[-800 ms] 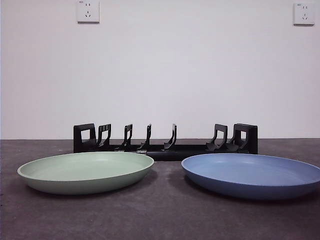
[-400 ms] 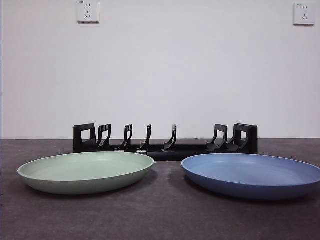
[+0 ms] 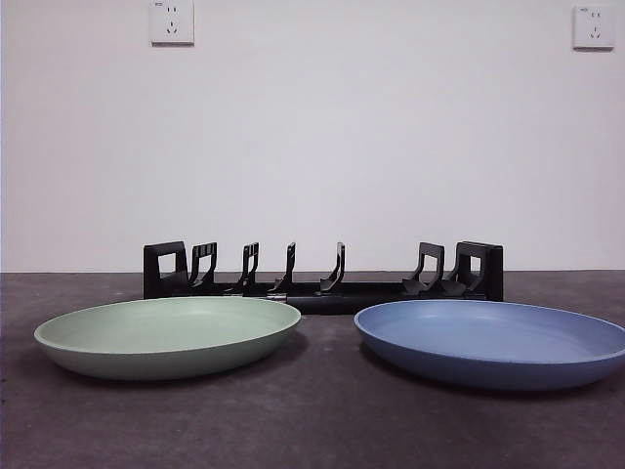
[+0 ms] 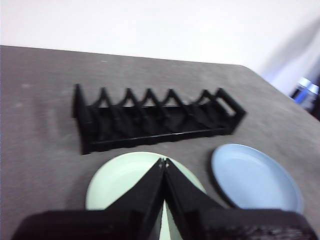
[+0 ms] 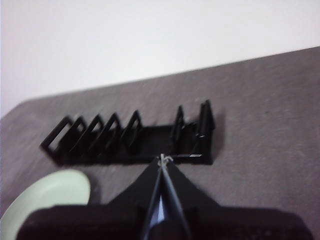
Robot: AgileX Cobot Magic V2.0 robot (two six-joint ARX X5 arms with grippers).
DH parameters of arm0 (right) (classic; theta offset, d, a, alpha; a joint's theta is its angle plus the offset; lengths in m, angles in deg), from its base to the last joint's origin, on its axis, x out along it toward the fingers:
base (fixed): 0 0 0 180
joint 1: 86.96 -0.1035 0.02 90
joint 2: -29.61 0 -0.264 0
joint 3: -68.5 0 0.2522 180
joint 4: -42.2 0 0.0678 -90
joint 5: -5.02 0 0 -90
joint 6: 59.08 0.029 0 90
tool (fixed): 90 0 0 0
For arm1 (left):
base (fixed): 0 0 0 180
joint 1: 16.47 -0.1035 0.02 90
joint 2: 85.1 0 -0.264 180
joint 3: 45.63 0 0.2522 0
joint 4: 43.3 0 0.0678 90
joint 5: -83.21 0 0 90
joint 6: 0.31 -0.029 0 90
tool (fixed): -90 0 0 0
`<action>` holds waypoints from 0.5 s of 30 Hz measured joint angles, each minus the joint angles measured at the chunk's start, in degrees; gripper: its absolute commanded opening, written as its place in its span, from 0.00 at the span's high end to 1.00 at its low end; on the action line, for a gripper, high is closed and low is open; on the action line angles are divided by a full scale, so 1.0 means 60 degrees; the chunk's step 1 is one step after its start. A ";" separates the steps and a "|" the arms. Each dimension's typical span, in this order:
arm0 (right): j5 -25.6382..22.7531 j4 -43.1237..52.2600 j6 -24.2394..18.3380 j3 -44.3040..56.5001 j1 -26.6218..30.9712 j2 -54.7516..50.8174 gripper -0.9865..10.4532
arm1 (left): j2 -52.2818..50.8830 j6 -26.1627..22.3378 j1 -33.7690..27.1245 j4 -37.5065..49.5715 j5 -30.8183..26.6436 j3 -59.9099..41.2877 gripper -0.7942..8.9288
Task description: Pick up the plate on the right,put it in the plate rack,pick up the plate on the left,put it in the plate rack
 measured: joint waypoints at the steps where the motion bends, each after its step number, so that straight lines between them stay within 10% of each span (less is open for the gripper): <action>1: 0.0120 -0.0382 -0.0186 -0.0401 0.0000 0.0233 0.92 | 0.0157 -0.0073 0.0000 -0.0244 0.0149 0.0313 0.93; 15: 0.0397 -0.3931 -0.1687 -0.3850 0.0000 0.1967 0.92 | 0.1217 -0.0936 0.0000 -0.2590 0.1027 0.3045 0.93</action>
